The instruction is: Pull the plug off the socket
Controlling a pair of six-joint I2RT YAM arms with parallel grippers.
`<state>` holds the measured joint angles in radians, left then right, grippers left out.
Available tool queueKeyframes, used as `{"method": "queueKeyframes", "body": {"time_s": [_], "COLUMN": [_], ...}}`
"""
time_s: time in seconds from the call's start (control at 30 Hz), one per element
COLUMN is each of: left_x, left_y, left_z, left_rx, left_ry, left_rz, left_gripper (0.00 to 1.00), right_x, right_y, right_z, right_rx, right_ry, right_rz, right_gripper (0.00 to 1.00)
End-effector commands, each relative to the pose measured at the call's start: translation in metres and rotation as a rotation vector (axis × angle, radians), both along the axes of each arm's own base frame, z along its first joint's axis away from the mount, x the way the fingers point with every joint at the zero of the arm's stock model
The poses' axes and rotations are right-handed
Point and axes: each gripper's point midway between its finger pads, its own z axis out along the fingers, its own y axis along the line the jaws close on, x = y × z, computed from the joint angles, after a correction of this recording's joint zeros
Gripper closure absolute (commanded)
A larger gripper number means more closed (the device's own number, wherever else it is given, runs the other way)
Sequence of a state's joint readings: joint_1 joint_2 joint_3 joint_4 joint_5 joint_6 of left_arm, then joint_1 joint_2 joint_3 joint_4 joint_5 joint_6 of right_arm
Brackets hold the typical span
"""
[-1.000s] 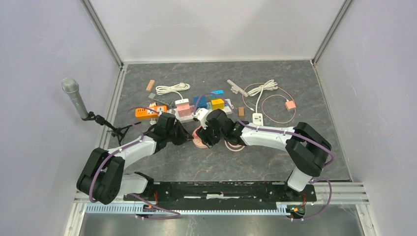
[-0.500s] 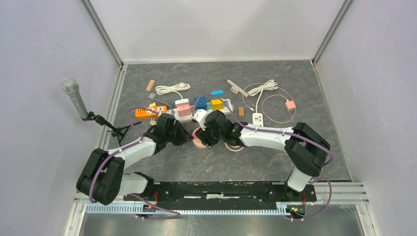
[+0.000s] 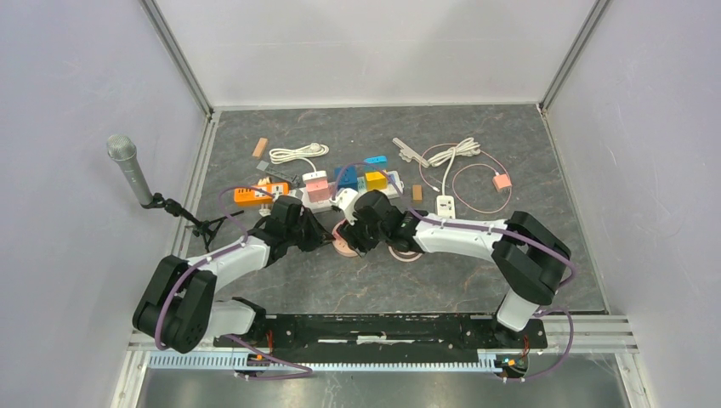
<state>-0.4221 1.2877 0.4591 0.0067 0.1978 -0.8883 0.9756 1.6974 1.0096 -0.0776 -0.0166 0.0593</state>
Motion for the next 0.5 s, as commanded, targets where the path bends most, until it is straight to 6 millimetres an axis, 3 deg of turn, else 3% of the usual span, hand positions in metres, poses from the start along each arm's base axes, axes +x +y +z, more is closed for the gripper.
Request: {"method": "queueKeyframes", "body": {"time_s": [0.0, 0.2, 0.47], "left_x": [-0.043, -0.045, -0.047], "left_y": [0.022, 0.023, 0.026], "left_z": [-0.046, -0.049, -0.052], "left_rx": [0.136, 0.148, 0.172], "left_ry": [0.179, 0.187, 0.194], "left_rz": [-0.04, -0.054, -0.06], "left_gripper": [0.82, 0.83, 0.84], "right_x": [-0.016, -0.023, -0.023], "right_y": [0.034, 0.046, 0.046], "right_z": [0.019, 0.048, 0.021], "right_rx": [0.067, 0.275, 0.084], "right_ry": [-0.016, 0.081, -0.019], "right_rz": [0.101, 0.15, 0.143], "right_gripper": [1.0, 1.0, 1.0]}}
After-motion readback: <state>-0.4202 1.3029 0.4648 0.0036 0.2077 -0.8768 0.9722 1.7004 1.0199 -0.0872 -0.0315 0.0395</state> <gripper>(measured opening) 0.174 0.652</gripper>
